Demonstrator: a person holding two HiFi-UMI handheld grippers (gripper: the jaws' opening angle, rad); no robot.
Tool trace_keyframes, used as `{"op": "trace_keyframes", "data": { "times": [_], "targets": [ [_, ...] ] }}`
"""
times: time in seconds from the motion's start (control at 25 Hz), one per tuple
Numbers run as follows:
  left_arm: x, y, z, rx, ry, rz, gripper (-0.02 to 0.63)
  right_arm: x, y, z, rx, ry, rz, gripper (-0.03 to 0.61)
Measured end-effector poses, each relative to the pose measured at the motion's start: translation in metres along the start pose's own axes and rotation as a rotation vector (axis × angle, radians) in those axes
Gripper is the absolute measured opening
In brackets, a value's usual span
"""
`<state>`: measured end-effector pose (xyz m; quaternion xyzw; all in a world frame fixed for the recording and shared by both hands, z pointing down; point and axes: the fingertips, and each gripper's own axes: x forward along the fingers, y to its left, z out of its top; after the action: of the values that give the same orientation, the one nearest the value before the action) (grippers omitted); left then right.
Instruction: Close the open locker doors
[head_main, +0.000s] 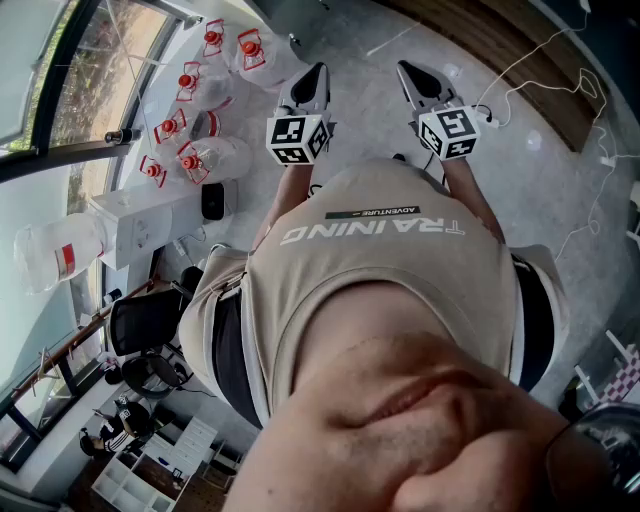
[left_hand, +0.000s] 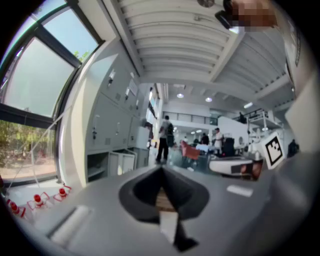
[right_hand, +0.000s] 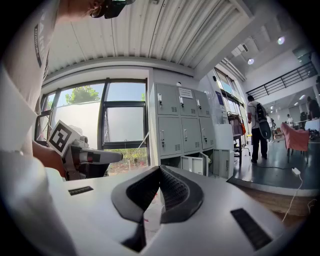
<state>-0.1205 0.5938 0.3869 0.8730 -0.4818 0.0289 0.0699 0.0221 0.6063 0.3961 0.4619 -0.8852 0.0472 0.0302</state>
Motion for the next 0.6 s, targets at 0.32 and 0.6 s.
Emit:
{"op": "trace_keyframes", "data": {
  "times": [0.32, 0.6],
  "targets": [
    [0.008, -0.015, -0.003, 0.021, 0.023, -0.017, 0.000, -0.003, -0.009, -0.007, 0.010, 0.006, -0.002, 0.014],
    [0.026, -0.023, 0.000, 0.033, 0.022, 0.023, 0.000, 0.003, -0.030, -0.009, -0.010, 0.004, 0.037, 0.014]
  ]
}}
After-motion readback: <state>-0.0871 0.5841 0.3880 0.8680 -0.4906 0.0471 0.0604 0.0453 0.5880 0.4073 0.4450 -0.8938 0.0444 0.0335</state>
